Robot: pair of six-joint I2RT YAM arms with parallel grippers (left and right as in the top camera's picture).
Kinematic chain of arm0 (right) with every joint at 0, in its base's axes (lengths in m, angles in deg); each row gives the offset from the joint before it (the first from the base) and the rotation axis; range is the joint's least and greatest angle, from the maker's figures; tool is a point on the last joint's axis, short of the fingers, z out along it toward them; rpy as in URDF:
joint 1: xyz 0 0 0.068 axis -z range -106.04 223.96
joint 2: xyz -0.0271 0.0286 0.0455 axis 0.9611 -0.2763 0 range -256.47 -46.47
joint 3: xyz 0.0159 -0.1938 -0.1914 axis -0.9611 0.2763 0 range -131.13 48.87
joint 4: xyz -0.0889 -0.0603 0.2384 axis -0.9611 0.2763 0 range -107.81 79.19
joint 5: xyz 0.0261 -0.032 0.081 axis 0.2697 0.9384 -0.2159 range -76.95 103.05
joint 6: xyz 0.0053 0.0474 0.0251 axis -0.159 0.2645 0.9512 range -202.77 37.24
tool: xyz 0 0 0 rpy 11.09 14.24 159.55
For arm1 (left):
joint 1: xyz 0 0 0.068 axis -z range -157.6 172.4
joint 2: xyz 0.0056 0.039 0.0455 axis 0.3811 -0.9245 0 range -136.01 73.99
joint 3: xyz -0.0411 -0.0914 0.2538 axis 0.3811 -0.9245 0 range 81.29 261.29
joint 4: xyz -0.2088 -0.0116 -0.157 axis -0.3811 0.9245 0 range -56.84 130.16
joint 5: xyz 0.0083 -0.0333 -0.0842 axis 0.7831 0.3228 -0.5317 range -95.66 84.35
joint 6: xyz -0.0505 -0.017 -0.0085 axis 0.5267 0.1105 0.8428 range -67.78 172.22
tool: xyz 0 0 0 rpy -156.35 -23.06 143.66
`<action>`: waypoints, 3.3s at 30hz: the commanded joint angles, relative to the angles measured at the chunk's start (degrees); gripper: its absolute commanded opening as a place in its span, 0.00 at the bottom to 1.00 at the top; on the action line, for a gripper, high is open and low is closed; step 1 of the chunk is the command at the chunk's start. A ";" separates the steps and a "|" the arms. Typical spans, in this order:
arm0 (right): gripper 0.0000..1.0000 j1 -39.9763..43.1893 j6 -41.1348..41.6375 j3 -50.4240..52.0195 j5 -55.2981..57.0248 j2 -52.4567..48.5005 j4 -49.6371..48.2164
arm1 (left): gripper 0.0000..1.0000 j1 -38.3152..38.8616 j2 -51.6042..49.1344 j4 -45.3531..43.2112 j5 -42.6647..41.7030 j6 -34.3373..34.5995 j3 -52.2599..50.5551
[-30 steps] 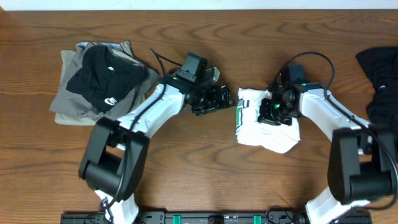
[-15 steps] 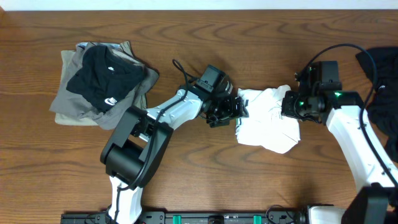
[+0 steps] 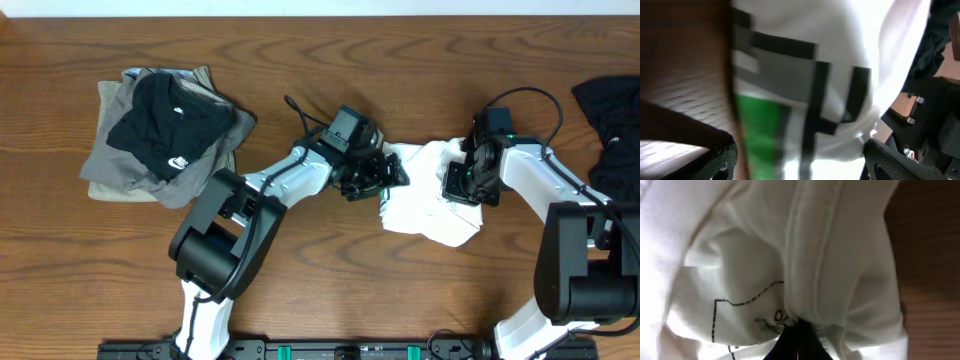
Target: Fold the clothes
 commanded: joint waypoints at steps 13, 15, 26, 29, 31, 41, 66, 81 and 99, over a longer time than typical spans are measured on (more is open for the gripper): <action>0.03 -0.31 -1.29 2.16 -4.00 -5.25 -0.04 | 0.29 4.92 -6.43 -6.19 -1.90 -9.38 0.07; 0.04 -0.09 -2.49 1.99 -5.07 -4.20 1.40 | 0.11 4.92 -5.99 -4.92 -5.09 -19.21 0.09; 0.06 5.25 -11.96 -6.29 -14.99 18.58 15.26 | 0.06 -2.43 10.71 16.28 -4.85 -40.65 3.41; 0.06 5.29 -10.99 -8.66 -15.28 26.25 14.32 | 0.06 -8.52 17.75 17.25 -4.87 -40.98 4.26; 0.06 5.25 -9.97 -9.46 -15.28 30.29 13.11 | 0.06 -12.92 21.38 17.25 -4.90 -40.92 4.57; 0.03 5.25 -5.49 -9.53 -15.30 36.46 12.09 | 0.06 -41.05 28.87 17.75 -4.79 -40.33 4.83; 0.02 5.25 -4.42 -9.53 -15.30 36.48 12.96 | 0.98 -69.77 25.83 36.41 16.98 -39.85 9.29; 0.03 5.25 -4.42 -9.53 -15.30 36.48 9.97 | 0.14 -57.61 31.28 29.35 13.57 -48.72 10.32; 0.06 5.25 -5.16 -9.53 -15.32 36.52 13.55 | 0.72 -55.10 10.56 26.97 12.90 -53.16 11.37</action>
